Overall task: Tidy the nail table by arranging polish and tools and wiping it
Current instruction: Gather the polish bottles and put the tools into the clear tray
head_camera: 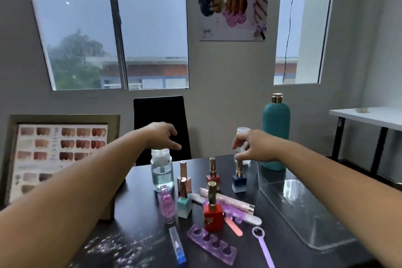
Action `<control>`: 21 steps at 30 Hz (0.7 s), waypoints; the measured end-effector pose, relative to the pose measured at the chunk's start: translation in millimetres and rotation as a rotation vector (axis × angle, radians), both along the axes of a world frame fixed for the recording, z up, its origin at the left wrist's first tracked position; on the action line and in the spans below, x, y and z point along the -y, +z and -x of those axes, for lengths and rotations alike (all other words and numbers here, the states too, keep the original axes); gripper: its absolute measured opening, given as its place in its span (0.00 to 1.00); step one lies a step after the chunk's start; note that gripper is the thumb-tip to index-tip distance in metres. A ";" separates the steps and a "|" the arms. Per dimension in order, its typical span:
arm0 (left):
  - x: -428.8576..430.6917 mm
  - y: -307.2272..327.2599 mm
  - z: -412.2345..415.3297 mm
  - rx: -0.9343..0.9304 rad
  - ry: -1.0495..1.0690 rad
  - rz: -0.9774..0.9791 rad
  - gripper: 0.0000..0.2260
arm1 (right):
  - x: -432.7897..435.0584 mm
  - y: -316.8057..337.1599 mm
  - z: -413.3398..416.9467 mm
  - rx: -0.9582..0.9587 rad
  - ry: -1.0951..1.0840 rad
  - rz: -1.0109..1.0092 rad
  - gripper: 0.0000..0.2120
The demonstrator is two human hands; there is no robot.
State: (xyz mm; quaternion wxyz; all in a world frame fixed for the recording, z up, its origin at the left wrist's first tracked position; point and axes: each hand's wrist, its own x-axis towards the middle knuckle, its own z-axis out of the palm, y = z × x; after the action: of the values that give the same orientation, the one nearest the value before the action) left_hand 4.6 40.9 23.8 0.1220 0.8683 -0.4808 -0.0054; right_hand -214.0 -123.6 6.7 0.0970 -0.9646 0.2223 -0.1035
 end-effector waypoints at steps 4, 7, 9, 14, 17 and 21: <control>-3.8 -18.8 -1.2 0.088 0.015 -0.118 0.25 | -2.1 -13.1 -2.7 -0.108 0.004 -0.031 0.13; -5.7 -21.2 -8.2 0.103 0.050 -0.080 0.23 | 0.9 -18.8 -6.3 -0.075 0.007 -0.010 0.09; -3.8 -19.8 -12.4 0.080 0.059 -0.046 0.23 | 3.8 -18.7 -8.8 -0.071 0.008 -0.003 0.07; 27.0 -6.7 -7.9 0.099 -0.005 0.104 0.24 | 21.1 1.3 -11.1 -0.012 -0.012 -0.005 0.06; 62.6 -3.6 1.6 0.105 -0.078 0.185 0.24 | 38.5 11.4 -9.0 0.018 -0.046 -0.021 0.06; 110.7 -10.5 16.2 0.098 -0.149 0.184 0.24 | 62.1 12.9 -7.9 0.036 -0.109 -0.032 0.06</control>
State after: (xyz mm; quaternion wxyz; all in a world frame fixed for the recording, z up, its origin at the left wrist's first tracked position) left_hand -11.6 -69.8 13.3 0.1768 0.8145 -0.5479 0.0718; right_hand -206.1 -185.7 19.6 0.1106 -0.9474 0.2743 -0.1223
